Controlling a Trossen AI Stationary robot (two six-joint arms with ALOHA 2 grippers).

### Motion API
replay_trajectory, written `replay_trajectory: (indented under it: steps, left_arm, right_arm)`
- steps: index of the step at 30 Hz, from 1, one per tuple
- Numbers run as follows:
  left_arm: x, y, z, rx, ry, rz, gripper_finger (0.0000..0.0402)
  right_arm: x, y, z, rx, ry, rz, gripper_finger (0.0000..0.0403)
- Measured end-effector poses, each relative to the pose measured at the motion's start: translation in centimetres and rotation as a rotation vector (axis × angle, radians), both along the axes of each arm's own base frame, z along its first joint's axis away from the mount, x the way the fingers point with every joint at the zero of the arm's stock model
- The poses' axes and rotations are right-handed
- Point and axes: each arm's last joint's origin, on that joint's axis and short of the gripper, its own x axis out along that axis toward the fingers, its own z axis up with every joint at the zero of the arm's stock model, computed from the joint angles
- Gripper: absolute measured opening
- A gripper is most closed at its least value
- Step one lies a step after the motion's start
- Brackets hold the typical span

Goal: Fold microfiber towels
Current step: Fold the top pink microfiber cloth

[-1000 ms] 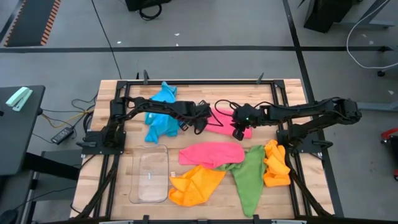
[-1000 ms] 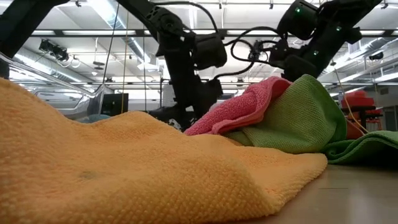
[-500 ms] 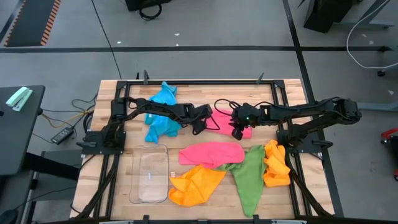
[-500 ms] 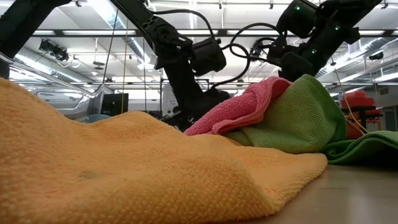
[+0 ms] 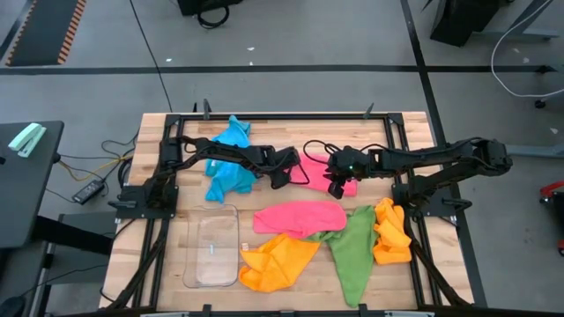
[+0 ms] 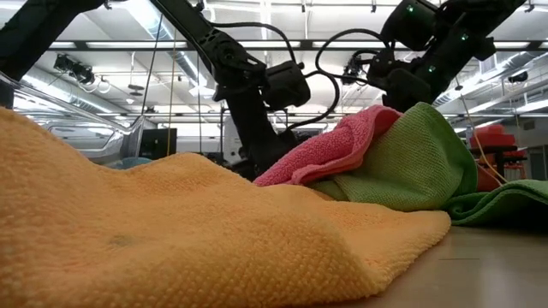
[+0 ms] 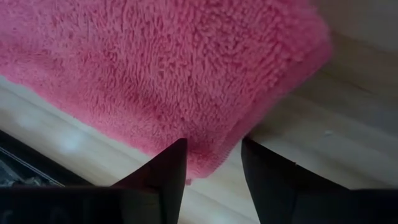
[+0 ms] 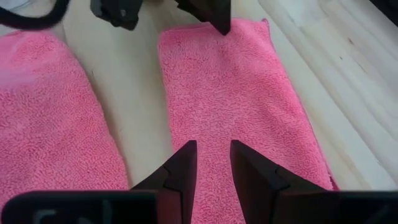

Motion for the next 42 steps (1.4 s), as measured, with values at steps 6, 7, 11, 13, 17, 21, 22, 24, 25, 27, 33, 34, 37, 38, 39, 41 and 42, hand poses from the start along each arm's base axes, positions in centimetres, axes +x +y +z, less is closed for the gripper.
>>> replay_trajectory:
  steps: [6, 7, 11, 13, 17, 21, 22, 24, 25, 27, 33, 34, 37, 38, 39, 41, 42]
  left_arm:
    - [0.2, 0.3, -0.4, -0.009, -0.003, -0.014, 0.0156]
    - [0.1, 0.4, -0.7, -0.018, 0.0, -0.011, 0.0147]
    - [-0.1, 0.3, -1.3, -0.034, 0.037, -0.004, 0.0088]
    - [-0.3, 0.2, -1.4, -0.068, 0.046, 0.004, 0.0044]
    - [-0.4, -0.1, -1.5, -0.107, 0.039, 0.037, 0.0013]
    - [-0.7, -0.4, -1.0, -0.13, 0.057, 0.059, 0.0007]
    - [-0.9, -0.5, -0.8, -0.143, 0.063, 0.069, 0.0007]
    - [-1.2, -0.6, -0.2, -0.161, 0.063, 0.087, 0.0008]
    - [-1.4, -0.7, 0.2, -0.172, 0.061, 0.091, 0.0008]
    - [-2.0, -0.9, 0.9, -0.193, 0.082, 0.098, 0.0006]
    - [-2.9, -1.2, 2.9, -0.229, 0.088, 0.113, 0.0006]
    - [-3.1, -1.2, 2.9, -0.23, 0.105, 0.12, 0.0005]
    - [-3.2, -1.5, 2.8, -0.234, 0.112, 0.143, 0.0005]
    - [-3.2, -1.6, 2.9, -0.235, 0.114, 0.152, 0.0006]
    - [-3.3, -1.8, 2.9, -0.236, 0.118, 0.154, 0.0006]
    - [-3.3, -2.0, 2.9, -0.236, 0.128, 0.148, 0.0007]
    - [-3.2, -2.1, 2.9, -0.234, 0.127, 0.145, 0.0006]
  right_arm:
    - [0.1, 0.2, 0.0, 0.0, -0.004, 0.007, 0.0106]
    - [0.1, 0.3, 0.0, 0.0, -0.004, 0.012, 0.0106]
    - [0.1, 0.7, 0.0, 0.004, -0.006, 0.028, 0.0106]
    - [0.2, 1.0, 0.0, 0.009, -0.008, 0.034, 0.0106]
    - [0.2, 1.4, 0.0, 0.0, -0.008, 0.036, 0.0106]
    - [0.2, 1.4, 0.0, -0.004, -0.008, 0.032, 0.0106]
    - [0.2, 1.4, 0.0, -0.004, -0.007, 0.032, 0.0106]
    - [0.2, 1.4, 0.0, -0.005, -0.008, 0.033, 0.0106]
    - [0.2, 1.4, 0.0, -0.007, -0.009, 0.035, 0.0106]
    - [0.1, 1.4, -0.4, -0.013, -0.004, 0.041, 0.0106]
    - [-0.5, 1.4, -2.0, -0.019, -0.03, 0.043, 0.0106]
    - [-0.6, 1.4, -2.3, -0.023, -0.044, 0.046, 0.0106]
    - [-0.9, 1.5, -3.2, -0.03, -0.089, 0.048, 0.0106]
    - [-1.0, 1.5, -3.5, -0.031, -0.103, 0.048, 0.0106]
    - [-1.1, 1.5, -3.7, -0.032, -0.111, 0.048, 0.0106]
    - [-1.4, 1.5, -4.1, -0.032, -0.113, 0.047, 0.0106]
    - [-1.5, 1.5, -4.2, -0.03, -0.11, 0.046, 0.0106]
